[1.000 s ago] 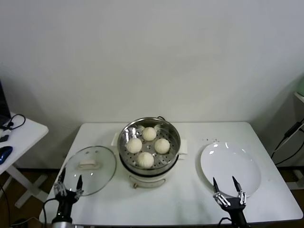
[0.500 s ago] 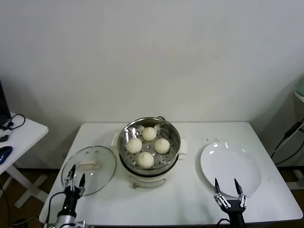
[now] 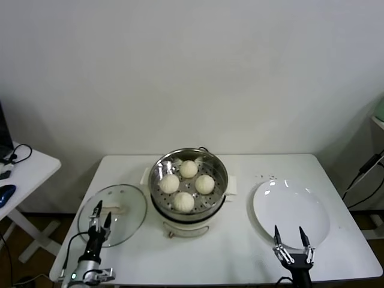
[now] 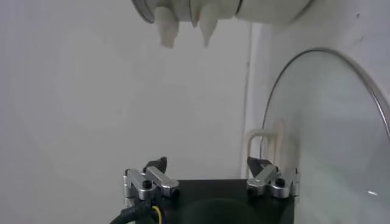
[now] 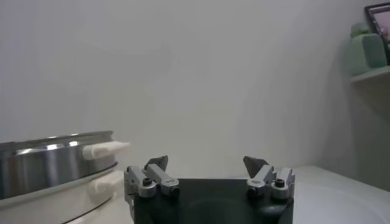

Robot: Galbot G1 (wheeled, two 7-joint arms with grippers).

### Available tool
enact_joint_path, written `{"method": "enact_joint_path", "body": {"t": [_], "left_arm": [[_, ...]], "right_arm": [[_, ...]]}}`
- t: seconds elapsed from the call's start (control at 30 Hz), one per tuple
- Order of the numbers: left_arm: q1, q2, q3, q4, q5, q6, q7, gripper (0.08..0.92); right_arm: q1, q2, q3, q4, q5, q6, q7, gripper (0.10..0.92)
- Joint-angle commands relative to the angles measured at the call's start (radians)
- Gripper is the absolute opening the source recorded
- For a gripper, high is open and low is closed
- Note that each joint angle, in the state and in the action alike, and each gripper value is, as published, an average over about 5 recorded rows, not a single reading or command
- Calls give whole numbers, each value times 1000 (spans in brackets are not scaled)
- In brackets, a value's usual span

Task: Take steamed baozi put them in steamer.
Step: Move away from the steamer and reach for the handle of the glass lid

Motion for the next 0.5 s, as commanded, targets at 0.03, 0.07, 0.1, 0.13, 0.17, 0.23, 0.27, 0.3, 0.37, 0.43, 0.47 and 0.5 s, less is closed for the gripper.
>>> {"method": "enact_joint_path", "body": {"t": [0.03, 0.07, 0.1, 0.13, 0.17, 0.23, 0.27, 0.3, 0.37, 0.43, 0.47, 0.5], "left_arm": [[-30, -2, 5, 15, 31, 22, 26, 823], [-31, -2, 5, 15, 31, 28, 32, 823], [-32, -2, 6, 14, 30, 35, 40, 823], [-32, -2, 8, 14, 29, 43, 47, 823], [-33, -1, 9, 15, 28, 51, 53, 823], [-35, 2, 14, 17, 26, 67, 67, 823], [-35, 3, 17, 19, 25, 74, 72, 823], [-36, 4, 19, 20, 25, 82, 76, 823], [-40, 5, 24, 23, 25, 93, 82, 823], [-46, 6, 27, 28, 25, 104, 86, 823], [-49, 6, 28, 29, 25, 108, 87, 823], [-53, 5, 29, 30, 25, 111, 89, 823]], "right_arm": [[-4, 2, -1, 2, 5, 8, 0, 823], [-6, 2, -1, 3, 5, 9, 0, 823], [-7, 2, -1, 4, 5, 10, -1, 823], [-8, 2, 0, 5, 5, 12, -1, 823], [-9, 1, 1, 6, 6, 13, -1, 823], [-11, 1, 3, 8, 6, 14, -2, 823], [-11, 1, 4, 9, 7, 15, -2, 823], [-12, 1, 6, 10, 7, 16, -2, 823], [-14, 1, 9, 12, 8, 17, -2, 823], [-15, 0, 12, 14, 9, 19, -3, 823], [-16, 0, 13, 15, 10, 20, -3, 823], [-17, 1, 13, 16, 10, 20, -3, 823]]}}
